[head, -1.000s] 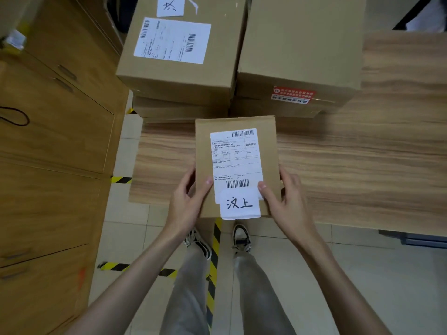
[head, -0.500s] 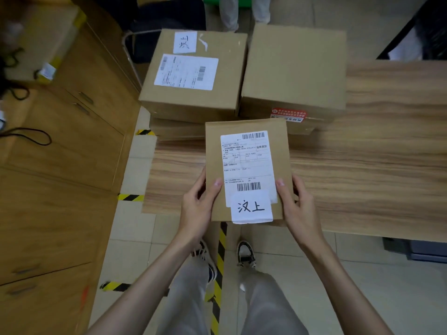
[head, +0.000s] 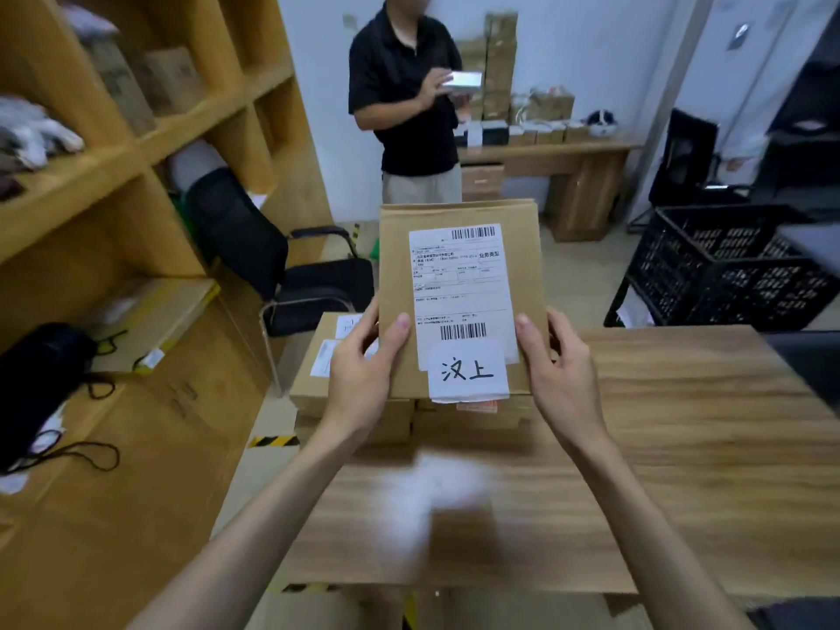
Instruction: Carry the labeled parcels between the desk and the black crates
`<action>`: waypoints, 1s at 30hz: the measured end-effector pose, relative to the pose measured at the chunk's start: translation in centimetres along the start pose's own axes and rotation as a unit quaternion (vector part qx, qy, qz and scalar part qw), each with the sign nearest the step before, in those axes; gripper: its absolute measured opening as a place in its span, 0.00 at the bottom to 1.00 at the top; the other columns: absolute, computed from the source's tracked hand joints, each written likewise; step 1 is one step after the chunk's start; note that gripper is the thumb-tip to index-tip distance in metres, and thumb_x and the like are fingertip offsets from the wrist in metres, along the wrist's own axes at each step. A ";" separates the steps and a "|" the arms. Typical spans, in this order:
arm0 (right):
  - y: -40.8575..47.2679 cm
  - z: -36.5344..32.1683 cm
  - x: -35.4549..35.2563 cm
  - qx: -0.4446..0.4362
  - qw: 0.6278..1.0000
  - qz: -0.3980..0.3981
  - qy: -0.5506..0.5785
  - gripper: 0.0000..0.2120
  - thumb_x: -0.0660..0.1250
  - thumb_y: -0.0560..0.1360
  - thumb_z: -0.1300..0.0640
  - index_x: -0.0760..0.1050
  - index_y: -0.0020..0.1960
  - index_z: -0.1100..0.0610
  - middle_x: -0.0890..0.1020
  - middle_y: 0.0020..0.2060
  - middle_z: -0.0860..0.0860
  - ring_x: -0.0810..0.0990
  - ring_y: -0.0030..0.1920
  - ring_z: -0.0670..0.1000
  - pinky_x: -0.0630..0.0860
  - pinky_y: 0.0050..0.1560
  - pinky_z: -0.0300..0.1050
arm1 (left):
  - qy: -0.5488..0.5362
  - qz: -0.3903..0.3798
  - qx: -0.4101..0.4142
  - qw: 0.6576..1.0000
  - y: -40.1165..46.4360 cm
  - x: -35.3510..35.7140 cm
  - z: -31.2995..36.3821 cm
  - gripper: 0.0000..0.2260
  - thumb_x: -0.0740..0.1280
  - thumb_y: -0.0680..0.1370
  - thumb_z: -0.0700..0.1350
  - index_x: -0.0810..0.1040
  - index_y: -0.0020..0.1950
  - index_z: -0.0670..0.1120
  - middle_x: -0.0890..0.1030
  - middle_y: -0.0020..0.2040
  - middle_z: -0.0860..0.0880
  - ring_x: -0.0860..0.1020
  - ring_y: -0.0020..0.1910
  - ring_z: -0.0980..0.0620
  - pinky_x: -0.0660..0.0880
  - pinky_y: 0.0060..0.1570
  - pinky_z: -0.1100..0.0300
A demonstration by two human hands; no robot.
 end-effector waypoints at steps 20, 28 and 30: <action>15.7 -20.3 -1.7 -0.191 0.972 0.017 0.134 0.36 0.63 0.77 0.35 0.65 0.77 0.55 0.73 0.73 0.49 0.69 0.74 0.48 0.66 0.74 0.56 | 0.001 -0.026 0.273 0.962 12.9 1.4 22.6 0.30 0.64 0.80 0.61 0.61 0.81 0.57 0.73 0.75 0.54 0.72 0.73 0.50 0.72 0.69 0.40; 15.6 -21.2 -1.1 -0.219 0.965 -0.005 0.148 0.19 0.57 0.85 0.54 0.67 0.75 0.56 0.79 0.66 0.47 0.76 0.68 0.45 0.71 0.71 0.53 | 0.012 -0.029 0.265 0.964 13.3 1.5 23.1 0.32 0.62 0.80 0.63 0.58 0.82 0.56 0.72 0.76 0.53 0.71 0.74 0.51 0.71 0.71 0.41; 16.2 -21.3 -0.9 -0.219 0.965 -0.007 0.145 0.21 0.58 0.85 0.52 0.67 0.76 0.56 0.78 0.67 0.47 0.74 0.69 0.46 0.70 0.72 0.54 | 0.015 -0.026 0.272 0.962 13.3 1.4 23.7 0.31 0.61 0.82 0.60 0.58 0.82 0.54 0.72 0.76 0.52 0.72 0.74 0.52 0.71 0.71 0.43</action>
Point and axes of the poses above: each hand's wrist, its own y-axis towards the middle knuckle, its own x-axis out of the palm, z = x × y, the point moved 7 cm from there along y, towards the middle knuckle
